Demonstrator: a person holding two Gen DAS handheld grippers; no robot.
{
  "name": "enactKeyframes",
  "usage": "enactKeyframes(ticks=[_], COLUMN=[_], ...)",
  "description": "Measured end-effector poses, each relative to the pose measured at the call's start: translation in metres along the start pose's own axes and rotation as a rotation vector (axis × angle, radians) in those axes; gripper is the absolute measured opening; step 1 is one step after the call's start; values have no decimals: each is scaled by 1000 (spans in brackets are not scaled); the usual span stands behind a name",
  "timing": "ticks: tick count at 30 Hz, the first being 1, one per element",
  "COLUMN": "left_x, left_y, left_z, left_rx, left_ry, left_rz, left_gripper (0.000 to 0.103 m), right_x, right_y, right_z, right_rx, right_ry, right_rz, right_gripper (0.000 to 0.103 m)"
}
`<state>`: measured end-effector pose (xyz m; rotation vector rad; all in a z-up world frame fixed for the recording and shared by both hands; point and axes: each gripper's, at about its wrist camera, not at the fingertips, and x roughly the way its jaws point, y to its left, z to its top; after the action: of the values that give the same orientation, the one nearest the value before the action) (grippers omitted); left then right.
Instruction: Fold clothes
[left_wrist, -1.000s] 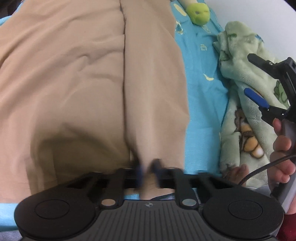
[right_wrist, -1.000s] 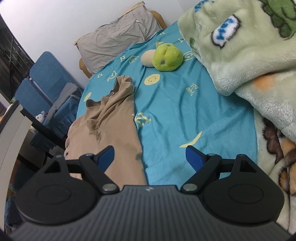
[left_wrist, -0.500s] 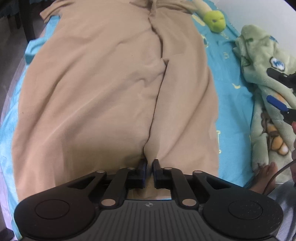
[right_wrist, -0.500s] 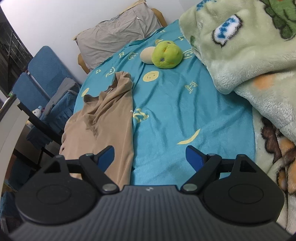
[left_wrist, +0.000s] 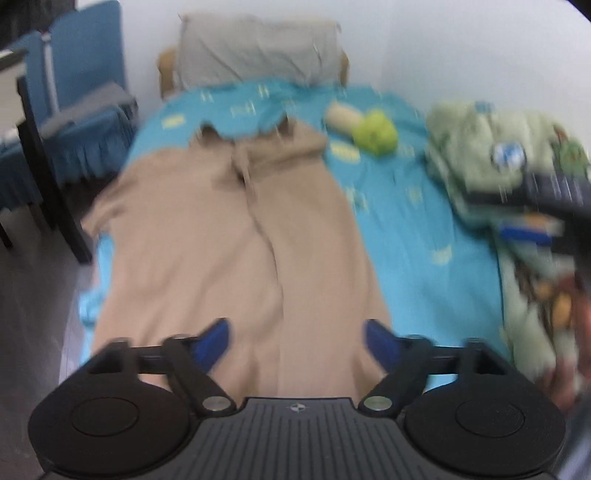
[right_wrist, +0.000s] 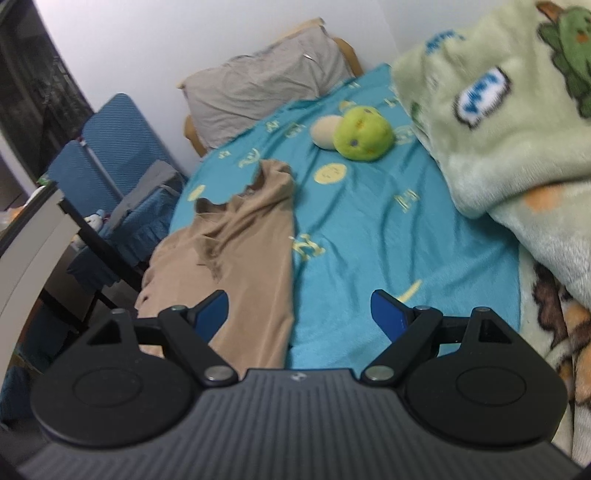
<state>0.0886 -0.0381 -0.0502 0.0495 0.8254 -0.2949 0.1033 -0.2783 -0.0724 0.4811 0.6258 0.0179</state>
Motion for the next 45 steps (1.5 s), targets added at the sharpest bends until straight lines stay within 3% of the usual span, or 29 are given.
enactKeyframes(ticks=[2, 6, 11, 16, 18, 26, 27, 30, 31, 34, 38, 41, 45], left_x=[2, 15, 34, 51, 57, 92, 95, 100, 100, 98, 91, 85, 83], left_y=[0, 3, 21, 44, 53, 95, 99, 110, 114, 127, 139, 140, 142], left_z=[14, 20, 13, 11, 9, 5, 5, 4, 4, 4, 3, 3, 3], left_rx=[-21, -31, -29, -24, -22, -133, -146, -185, -207, -289, -358, -352, -364], left_ry=[-69, -171, -200, -207, -217, -184, -182, -189, -192, -203, -227, -251, -245], left_rz=[-1, 64, 100, 122, 111, 93, 92, 94, 96, 87, 113, 158, 160], left_gripper=[103, 103, 103, 103, 103, 103, 103, 103, 103, 103, 102, 102, 102], right_x=[-5, -8, 34, 119, 160, 312, 324, 353, 359, 358, 346, 348, 368], right_y=[6, 12, 35, 84, 101, 137, 137, 135, 134, 148, 180, 201, 213], right_z=[-1, 0, 27, 62, 74, 95, 94, 92, 92, 94, 90, 84, 70], right_rx=[-21, -40, -62, -163, -200, -359, -368, -369, -349, -370, -493, -565, -616], right_ry=[-26, -57, 36, 56, 51, 82, 96, 161, 179, 120, 17, 13, 59], right_rz=[18, 41, 93, 122, 115, -90, -105, -163, -176, -121, 33, 94, 84], right_gripper=[85, 85, 85, 85, 77, 71, 68, 18, 9, 6, 6, 6, 6])
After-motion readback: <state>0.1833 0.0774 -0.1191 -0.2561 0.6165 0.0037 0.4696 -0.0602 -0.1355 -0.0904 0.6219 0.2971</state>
